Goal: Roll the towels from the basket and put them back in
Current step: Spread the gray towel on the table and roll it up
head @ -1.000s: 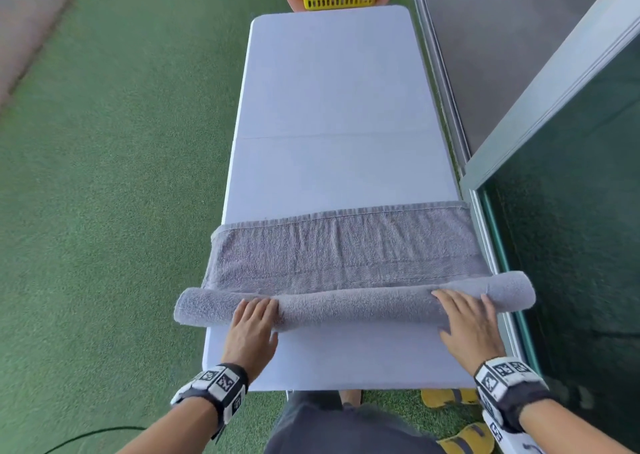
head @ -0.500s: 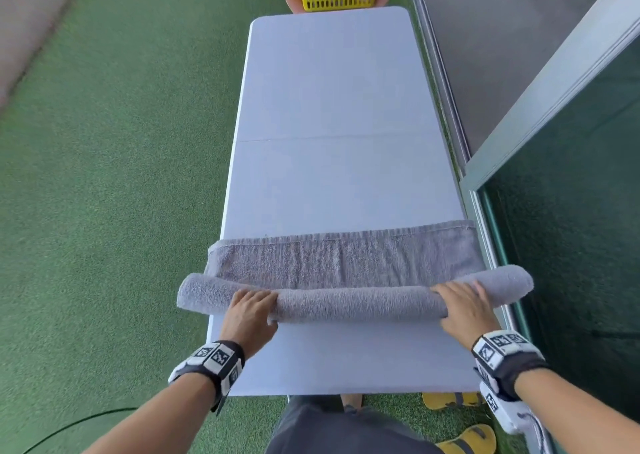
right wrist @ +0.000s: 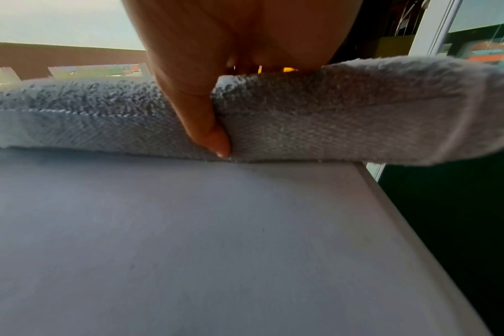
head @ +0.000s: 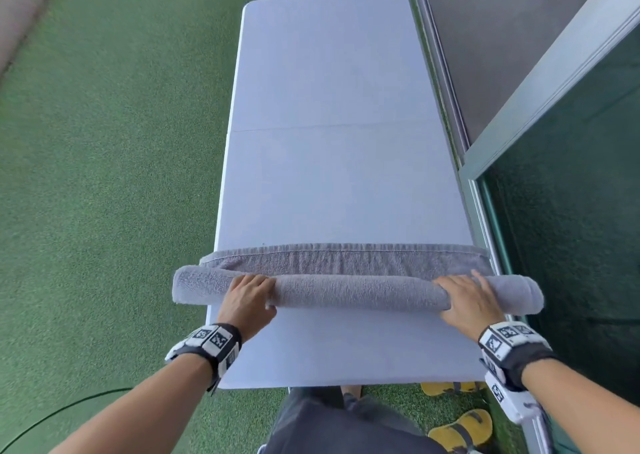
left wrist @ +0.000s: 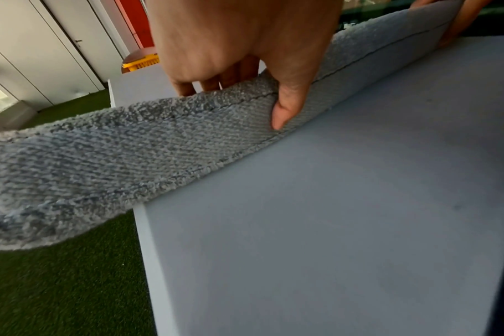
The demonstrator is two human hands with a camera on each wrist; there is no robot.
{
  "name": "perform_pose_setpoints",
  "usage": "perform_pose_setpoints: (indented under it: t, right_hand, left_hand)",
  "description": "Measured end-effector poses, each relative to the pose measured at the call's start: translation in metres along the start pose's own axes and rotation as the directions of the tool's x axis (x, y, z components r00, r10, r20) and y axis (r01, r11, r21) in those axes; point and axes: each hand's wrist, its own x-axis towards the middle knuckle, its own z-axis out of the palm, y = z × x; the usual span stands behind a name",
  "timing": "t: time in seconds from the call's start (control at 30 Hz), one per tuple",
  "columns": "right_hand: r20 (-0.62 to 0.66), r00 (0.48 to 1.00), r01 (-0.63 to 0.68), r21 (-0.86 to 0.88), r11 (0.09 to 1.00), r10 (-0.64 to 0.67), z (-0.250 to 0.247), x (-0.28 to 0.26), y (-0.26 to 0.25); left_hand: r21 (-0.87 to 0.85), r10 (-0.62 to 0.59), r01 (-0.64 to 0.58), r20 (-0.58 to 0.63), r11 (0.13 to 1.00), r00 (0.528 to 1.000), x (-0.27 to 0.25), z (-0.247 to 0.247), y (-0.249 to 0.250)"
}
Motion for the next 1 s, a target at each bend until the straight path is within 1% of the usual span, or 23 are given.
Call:
perform_pose_setpoints:
  t: [0.1, 0.13, 0.2, 0.23, 0.27, 0.3, 0.33, 0.37, 0.43, 0.5, 0.57, 0.63, 0.7, 0.8, 0.87, 0.93, 1.0]
  right_hand:
    - [0.000, 1.000, -0.029, 0.002, 1.000, 0.029, -0.018, 0.022, 0.002]
    - [-0.038, 0.998, -0.052, 0.009, 0.999, 0.053, -0.024, 0.030, 0.003]
    - [-0.160, 0.982, -0.094, 0.044, 0.995, 0.100, -0.031, 0.042, 0.009]
    - [-0.175, 0.978, -0.105, 0.069, 0.992, 0.116, -0.031, 0.047, 0.013]
    - [-0.139, 0.983, -0.112, 0.081, 0.990, 0.123, -0.030, 0.050, 0.017]
    - [-0.069, 0.991, -0.108, 0.065, 0.992, 0.112, -0.028, 0.050, 0.021]
    - [-0.013, 0.996, -0.093, 0.018, 0.995, 0.094, -0.024, 0.049, 0.025]
    - [0.008, 0.997, -0.073, -0.035, 0.997, 0.073, -0.020, 0.048, 0.028]
    - [-0.015, 0.998, -0.060, -0.074, 0.995, 0.059, -0.014, 0.047, 0.031]
    - [-0.079, 0.992, -0.098, -0.038, 0.994, 0.095, -0.011, 0.049, 0.024]
    - [-0.125, 0.984, -0.129, 0.013, 0.992, 0.129, -0.012, 0.048, 0.010]
    - [-0.146, 0.979, -0.136, 0.055, 0.989, 0.143, -0.008, 0.042, -0.008]
    - [-0.121, 0.980, -0.143, 0.124, 0.982, 0.158, -0.005, 0.031, -0.032]
    - [-0.036, 0.979, -0.188, 0.197, 0.962, 0.198, -0.007, 0.013, -0.072]
    - [0.027, 0.976, -0.214, 0.254, 0.943, 0.215, -0.005, 0.005, -0.096]
    - [0.078, 0.972, -0.234, 0.320, 0.918, 0.221, -0.002, -0.002, -0.117]
    - [0.123, 0.961, -0.276, 0.405, 0.872, 0.248, -0.002, -0.007, -0.132]
  left_hand:
    - [0.034, -0.010, 0.009, 0.023, 0.999, 1.000, 0.018, -0.010, -0.006]
    - [0.037, -0.052, 0.051, 0.027, 0.998, 0.998, 0.025, -0.012, -0.010]
    - [0.002, -0.159, 0.159, 0.000, 0.987, 0.987, 0.035, -0.016, -0.016]
    - [-0.005, -0.180, 0.180, -0.006, 0.984, 0.984, 0.039, -0.015, -0.020]
    - [0.005, -0.172, 0.172, 0.011, 0.985, 0.985, 0.040, -0.014, -0.025]
    - [0.027, -0.151, 0.150, 0.038, 0.988, 0.988, 0.040, -0.014, -0.030]
    - [0.059, -0.123, 0.120, 0.058, 0.991, 0.991, 0.038, -0.012, -0.036]
    - [0.096, -0.102, 0.095, 0.067, 0.991, 0.993, 0.036, -0.011, -0.043]
    - [0.136, -0.098, 0.089, 0.060, 0.987, 0.993, 0.035, -0.009, -0.052]
    - [0.100, -0.133, 0.130, 0.023, 0.986, 0.991, 0.037, -0.007, -0.050]
    - [0.040, -0.195, 0.195, -0.011, 0.980, 0.981, 0.039, -0.006, -0.029]
    - [-0.018, -0.266, 0.266, -0.024, 0.964, 0.964, 0.033, -0.003, 0.005]
    - [-0.061, -0.336, 0.338, 0.043, 0.939, 0.941, 0.026, 0.000, 0.043]
    - [-0.156, -0.427, 0.448, 0.153, 0.880, 0.891, 0.025, 0.002, 0.088]
    - [-0.272, -0.443, 0.500, 0.245, 0.822, 0.862, 0.026, 0.001, 0.113]
    - [-0.370, -0.434, 0.524, 0.303, 0.767, 0.849, 0.022, 0.001, 0.135]
    - [-0.467, -0.444, 0.564, 0.349, 0.681, 0.825, 0.016, 0.000, 0.150]
